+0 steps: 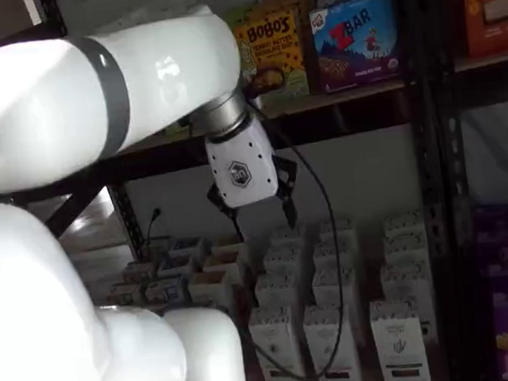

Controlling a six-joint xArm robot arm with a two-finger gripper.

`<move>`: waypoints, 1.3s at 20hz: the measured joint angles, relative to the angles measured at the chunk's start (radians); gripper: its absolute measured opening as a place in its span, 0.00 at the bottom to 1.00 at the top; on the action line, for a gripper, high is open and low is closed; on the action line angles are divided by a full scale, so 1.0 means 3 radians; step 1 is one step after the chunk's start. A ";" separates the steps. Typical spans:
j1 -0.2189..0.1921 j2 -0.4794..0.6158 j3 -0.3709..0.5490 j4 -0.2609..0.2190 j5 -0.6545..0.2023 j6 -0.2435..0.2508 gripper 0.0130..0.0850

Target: Pick up the white box with a green strip in the middle, on the bottom shelf, the sixth box from the left

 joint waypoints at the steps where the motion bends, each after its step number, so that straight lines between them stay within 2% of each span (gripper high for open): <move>1: -0.0002 0.0052 0.0048 -0.0040 -0.0062 0.0015 1.00; 2: 0.0001 0.0107 0.0106 -0.0106 -0.0144 0.0050 1.00; 5: -0.0046 0.0252 0.0275 -0.0171 -0.0429 0.0062 1.00; 9: -0.0152 0.0542 0.0517 -0.0158 -0.0995 0.0016 1.00; 13: -0.0219 0.1005 0.0604 -0.0187 -0.1513 0.0018 1.00; 15: -0.0278 0.1284 0.0593 -0.0047 -0.1771 -0.0121 1.00; 18: -0.0350 0.1698 0.0542 -0.0009 -0.2147 -0.0203 1.00; 19: -0.0378 0.1834 0.0527 -0.0033 -0.2293 -0.0204 1.00; 21: -0.0433 0.2137 0.0470 -0.0230 -0.2562 -0.0075 1.00; 22: -0.0457 0.2296 0.0429 -0.0254 -0.2675 -0.0073 1.00; 26: -0.0505 0.2805 0.0249 -0.0192 -0.3030 -0.0164 1.00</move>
